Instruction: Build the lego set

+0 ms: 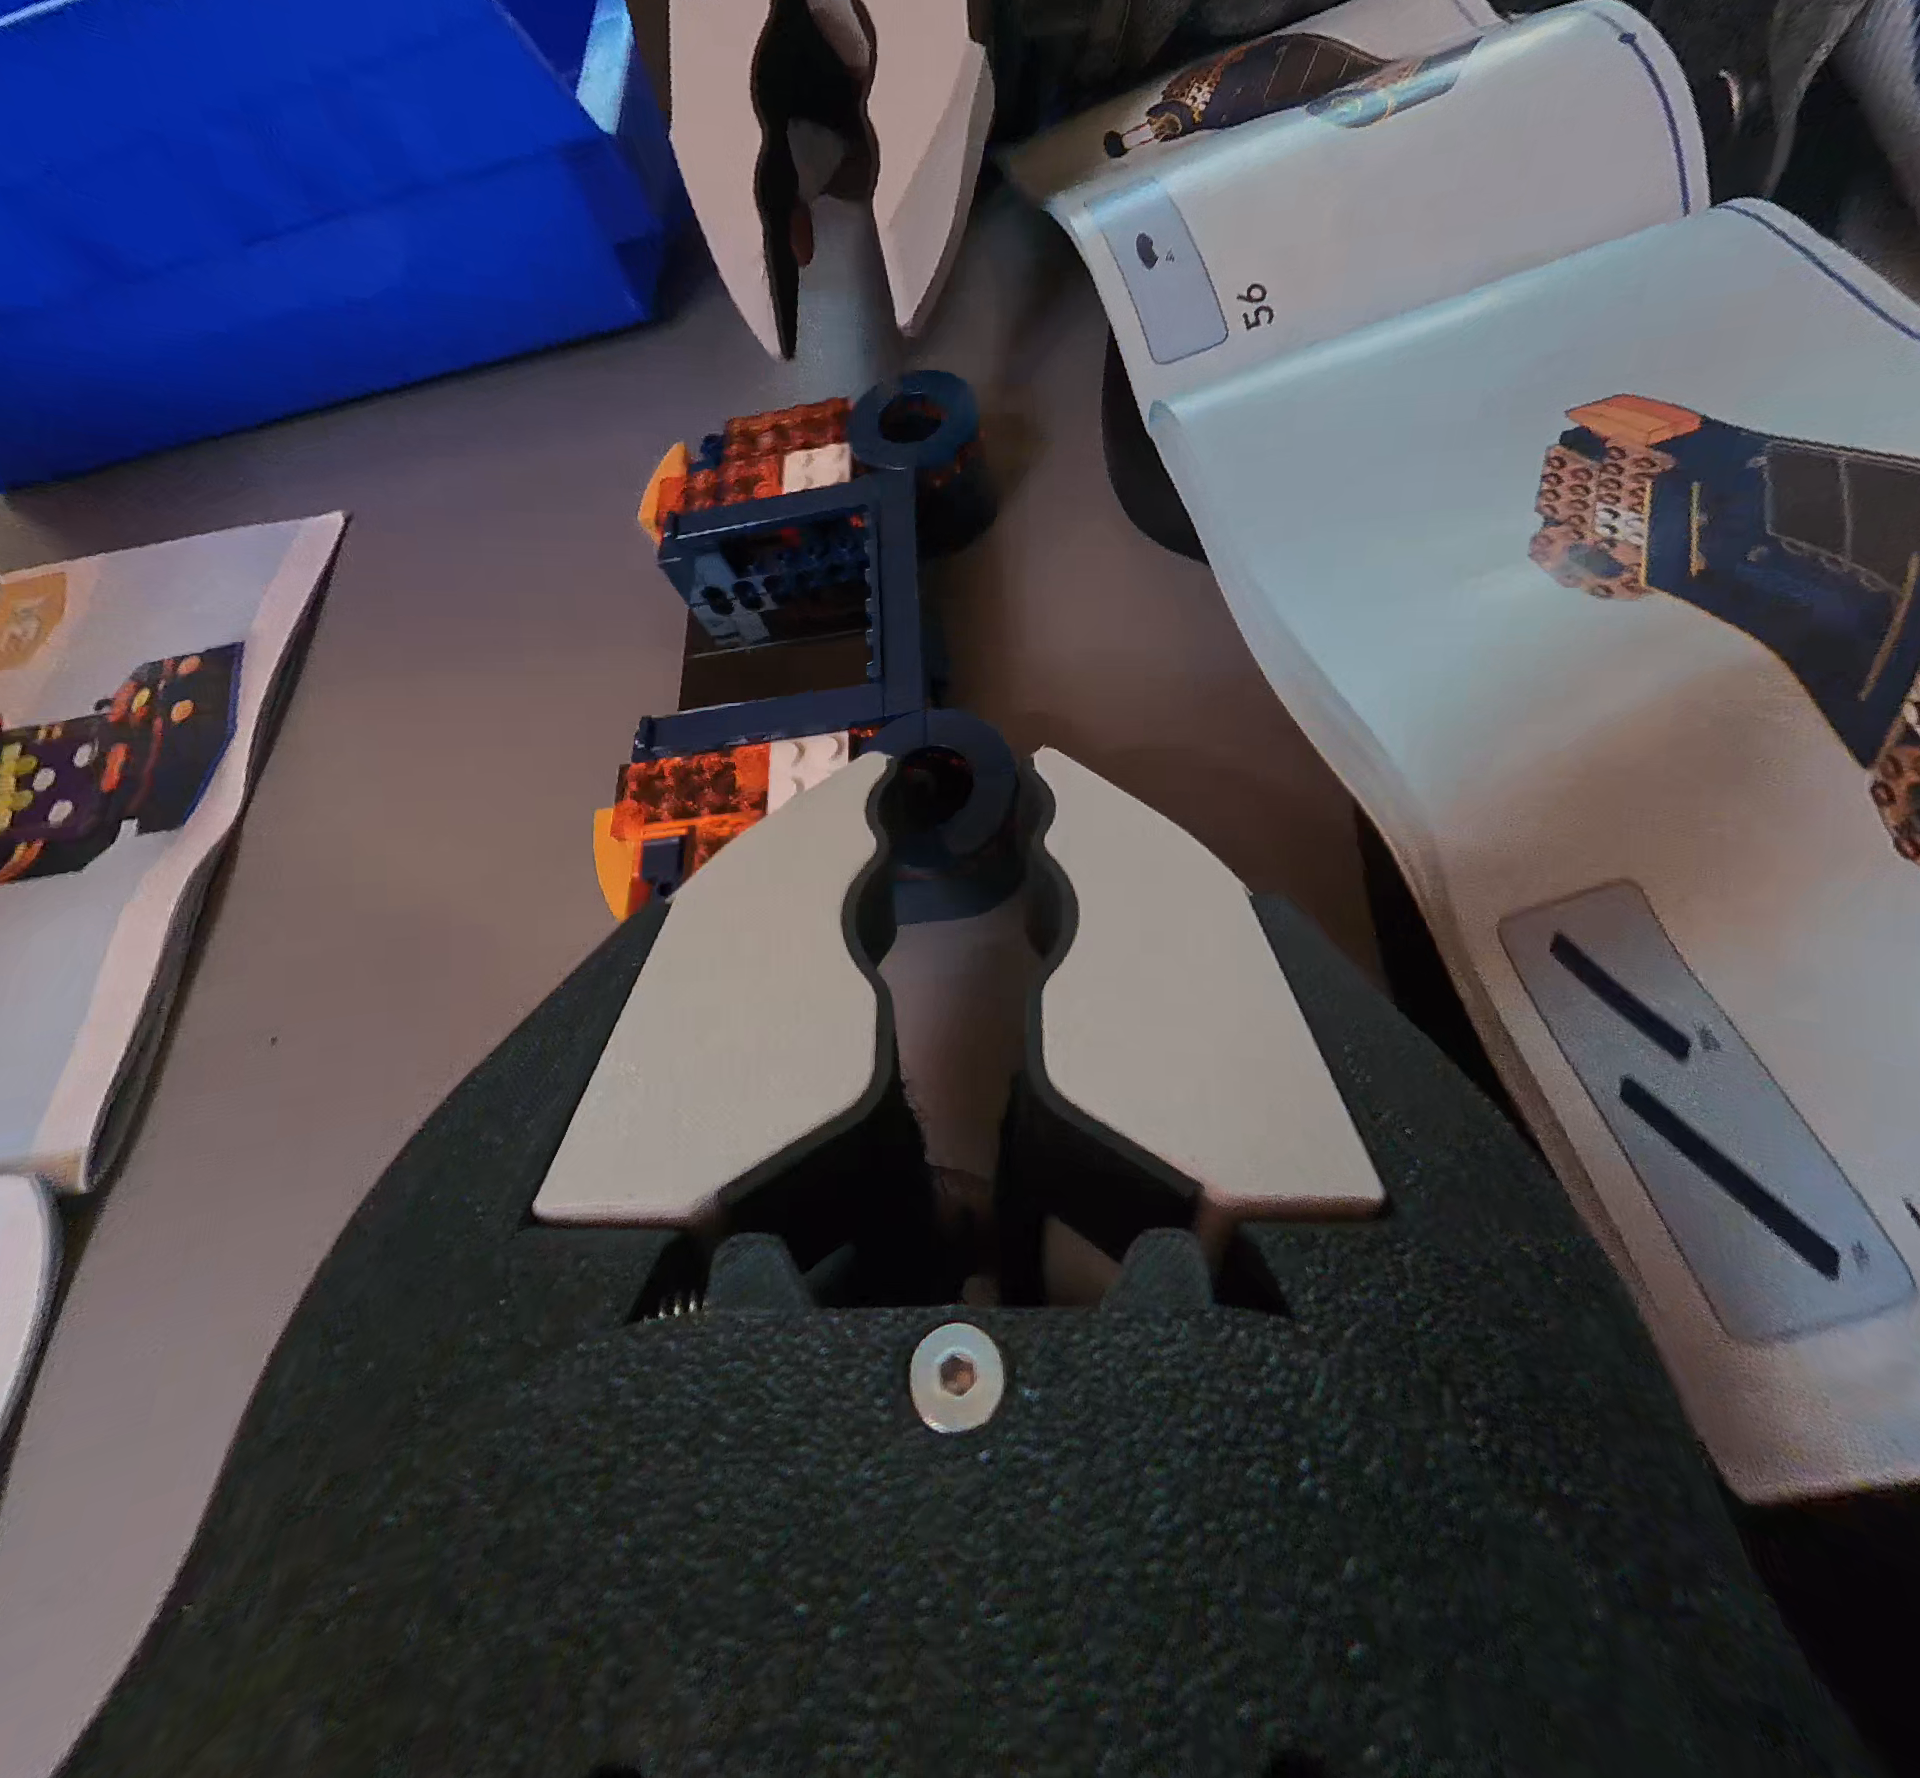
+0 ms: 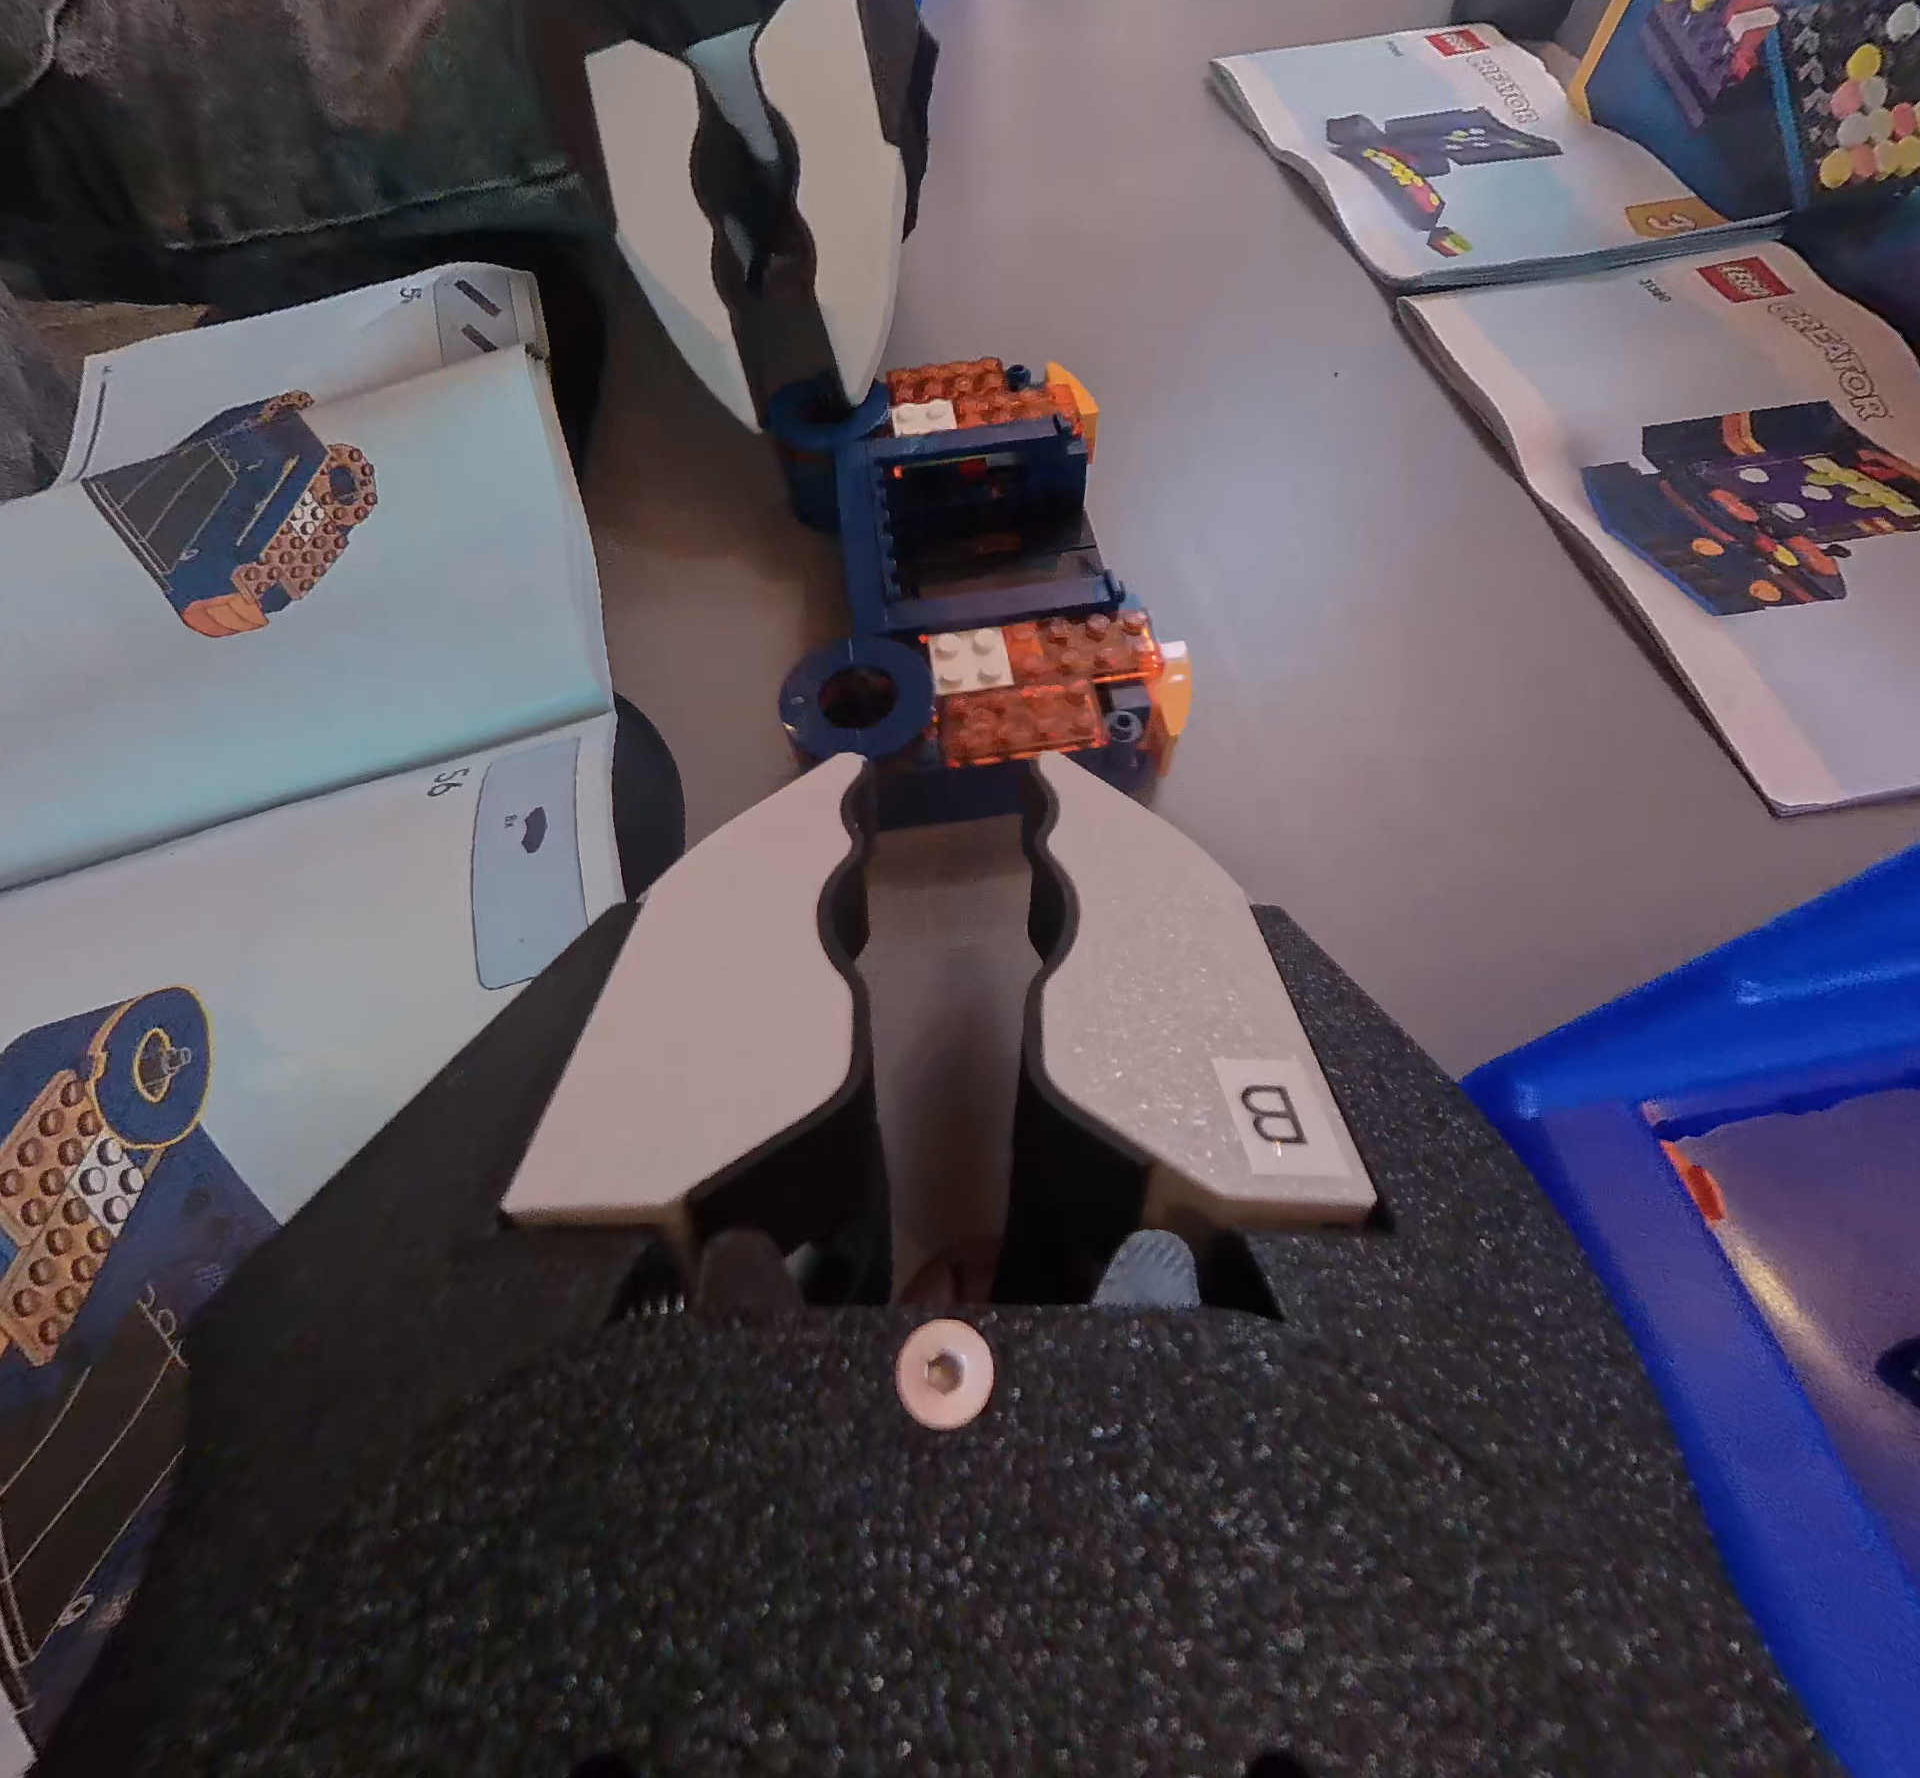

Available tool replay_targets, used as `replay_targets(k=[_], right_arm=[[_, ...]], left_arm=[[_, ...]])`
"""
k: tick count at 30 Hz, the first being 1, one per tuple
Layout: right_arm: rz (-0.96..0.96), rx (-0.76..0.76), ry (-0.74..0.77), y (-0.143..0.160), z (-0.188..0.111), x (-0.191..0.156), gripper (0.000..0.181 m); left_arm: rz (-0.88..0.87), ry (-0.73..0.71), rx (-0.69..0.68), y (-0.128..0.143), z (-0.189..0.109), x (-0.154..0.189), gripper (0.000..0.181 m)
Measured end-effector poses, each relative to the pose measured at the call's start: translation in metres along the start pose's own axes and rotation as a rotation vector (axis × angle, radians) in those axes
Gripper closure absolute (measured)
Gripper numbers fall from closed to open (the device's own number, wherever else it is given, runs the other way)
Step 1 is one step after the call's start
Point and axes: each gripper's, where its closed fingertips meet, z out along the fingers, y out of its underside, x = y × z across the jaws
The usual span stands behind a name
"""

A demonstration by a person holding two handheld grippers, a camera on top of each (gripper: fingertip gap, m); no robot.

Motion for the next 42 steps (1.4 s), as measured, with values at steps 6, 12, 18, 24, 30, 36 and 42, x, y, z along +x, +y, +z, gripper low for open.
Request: replay_targets(k=[6, 12, 18, 24, 30, 36, 42], right_arm=[[-0.014, -0.017, 0.016, 0.002, 0.002, -0.001, 0.14], [0.041, -0.11, 0.003, 0.01, 0.015, -0.004, 0.097], [0.012, -0.181, 0.069, 0.014, 0.029, 0.006, 0.115], [-0.039, -0.102, 0.211, 0.004, 0.016, 0.026, 0.124], [-0.101, 0.052, 0.267, -0.02, -0.012, 0.026, 0.127], [-0.13, 0.211, 0.289, -0.046, -0.037, 0.02, 0.128], [-0.216, 0.352, 0.371, -0.066, -0.064, 0.018, 0.174]], left_arm=[[-0.065, -0.093, 0.01, 0.004, -0.021, -0.021, 0.126], [-0.121, -0.126, -0.132, 0.027, -0.002, -0.026, 0.097], [-0.16, -0.176, -0.189, 0.033, 0.002, -0.033, 0.104], [-0.171, -0.179, -0.194, 0.048, -0.02, -0.039, 0.118], [-0.162, -0.339, -0.088, 0.049, -0.054, -0.064, 0.129], [-0.196, -0.602, 0.145, 0.017, -0.104, -0.086, 0.148], [-0.173, -0.741, 0.405, -0.017, -0.139, -0.06, 0.181]])
